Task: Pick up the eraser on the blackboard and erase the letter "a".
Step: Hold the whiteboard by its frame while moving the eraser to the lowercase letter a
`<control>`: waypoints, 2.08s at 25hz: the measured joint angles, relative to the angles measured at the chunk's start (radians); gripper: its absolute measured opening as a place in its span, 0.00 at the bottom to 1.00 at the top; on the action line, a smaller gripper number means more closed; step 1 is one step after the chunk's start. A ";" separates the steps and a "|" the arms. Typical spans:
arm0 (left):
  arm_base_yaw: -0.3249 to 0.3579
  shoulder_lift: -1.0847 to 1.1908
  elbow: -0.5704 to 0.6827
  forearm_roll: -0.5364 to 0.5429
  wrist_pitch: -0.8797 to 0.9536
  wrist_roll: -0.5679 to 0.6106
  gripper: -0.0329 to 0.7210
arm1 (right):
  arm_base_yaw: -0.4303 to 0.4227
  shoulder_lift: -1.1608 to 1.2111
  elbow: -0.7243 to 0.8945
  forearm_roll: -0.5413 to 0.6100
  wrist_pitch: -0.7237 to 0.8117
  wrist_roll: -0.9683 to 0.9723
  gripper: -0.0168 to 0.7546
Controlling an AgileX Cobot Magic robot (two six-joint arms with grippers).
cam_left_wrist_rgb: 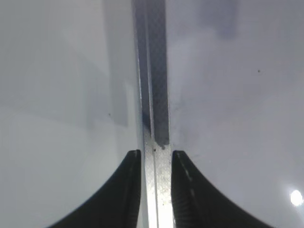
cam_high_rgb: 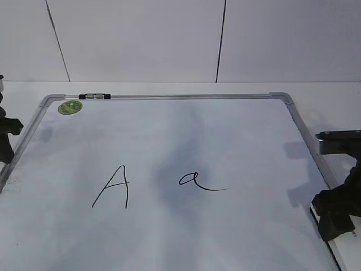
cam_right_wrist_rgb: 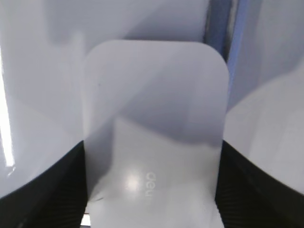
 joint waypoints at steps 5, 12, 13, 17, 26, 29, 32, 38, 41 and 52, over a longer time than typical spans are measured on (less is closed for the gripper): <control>0.000 0.032 -0.030 0.000 -0.001 0.000 0.21 | 0.000 0.000 0.000 0.000 0.000 0.000 0.78; 0.014 0.063 -0.030 0.002 -0.002 0.000 0.19 | 0.000 0.000 0.000 0.000 -0.001 0.000 0.78; 0.014 0.071 -0.032 0.000 -0.002 0.000 0.19 | 0.000 0.000 0.000 0.000 -0.001 0.000 0.78; 0.014 0.085 -0.045 -0.002 0.005 0.000 0.19 | 0.000 0.000 0.000 0.000 -0.004 0.000 0.78; 0.014 0.091 -0.050 -0.012 0.013 0.000 0.10 | 0.000 0.000 0.000 0.000 -0.004 0.000 0.78; 0.015 0.093 -0.052 -0.014 0.013 0.000 0.09 | 0.000 0.000 0.000 0.000 -0.005 0.000 0.78; 0.015 0.093 -0.052 -0.014 0.013 0.000 0.09 | 0.000 0.000 0.000 0.000 -0.005 0.000 0.78; 0.015 0.093 -0.052 -0.014 0.013 0.000 0.12 | 0.000 -0.004 -0.036 -0.002 -0.008 0.000 0.78; 0.015 0.093 -0.052 -0.010 0.013 0.000 0.13 | 0.000 -0.018 -0.086 -0.009 0.031 0.000 0.78; 0.015 0.093 -0.052 0.000 0.013 0.000 0.16 | 0.002 -0.046 -0.314 -0.025 0.264 -0.019 0.78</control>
